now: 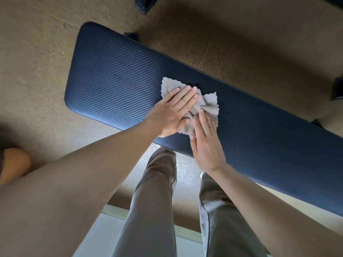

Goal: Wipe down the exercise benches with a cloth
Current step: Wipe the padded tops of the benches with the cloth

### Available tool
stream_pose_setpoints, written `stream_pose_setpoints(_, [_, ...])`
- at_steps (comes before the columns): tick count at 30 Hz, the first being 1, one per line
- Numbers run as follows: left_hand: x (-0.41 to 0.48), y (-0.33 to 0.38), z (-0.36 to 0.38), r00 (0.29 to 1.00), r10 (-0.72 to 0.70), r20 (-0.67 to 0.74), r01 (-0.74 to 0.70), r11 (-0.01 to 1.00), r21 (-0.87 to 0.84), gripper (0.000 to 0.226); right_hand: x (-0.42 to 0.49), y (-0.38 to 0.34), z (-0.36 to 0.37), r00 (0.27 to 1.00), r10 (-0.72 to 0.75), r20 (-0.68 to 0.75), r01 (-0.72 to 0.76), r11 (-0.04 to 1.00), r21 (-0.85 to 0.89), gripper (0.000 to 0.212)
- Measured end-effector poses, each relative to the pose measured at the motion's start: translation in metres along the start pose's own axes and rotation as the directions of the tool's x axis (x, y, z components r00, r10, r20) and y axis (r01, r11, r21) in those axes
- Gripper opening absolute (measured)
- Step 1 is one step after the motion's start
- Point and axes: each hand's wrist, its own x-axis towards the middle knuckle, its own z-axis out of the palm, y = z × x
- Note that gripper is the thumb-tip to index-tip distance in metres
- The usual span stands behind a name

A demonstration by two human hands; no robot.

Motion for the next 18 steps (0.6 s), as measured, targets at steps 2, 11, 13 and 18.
stream_pose_setpoints(2, [-0.003,-0.017,-0.002,0.996,-0.09,-0.028,0.09,0.996,-0.004,0.073,0.037,-0.009,-0.001,1.0,-0.01,-0.024,0.009,0.999,-0.035,0.055])
stream_pose_setpoints(11, [-0.066,-0.141,-0.004,0.856,-0.513,-0.066,0.51,0.858,-0.06,0.073,0.175,-0.089,-0.005,0.943,-0.331,0.048,0.33,0.902,-0.277,0.068])
stream_pose_setpoints(13, [-0.089,-0.16,0.002,0.797,-0.6,-0.074,0.591,0.799,-0.11,0.072,0.198,-0.121,0.002,0.925,-0.372,0.074,0.376,0.872,-0.313,0.07])
stream_pose_setpoints(18, [-0.138,-0.17,0.023,0.625,-0.781,-0.017,0.764,0.616,-0.194,0.07,0.224,-0.192,0.023,0.908,-0.4,0.126,0.419,0.85,-0.32,0.073])
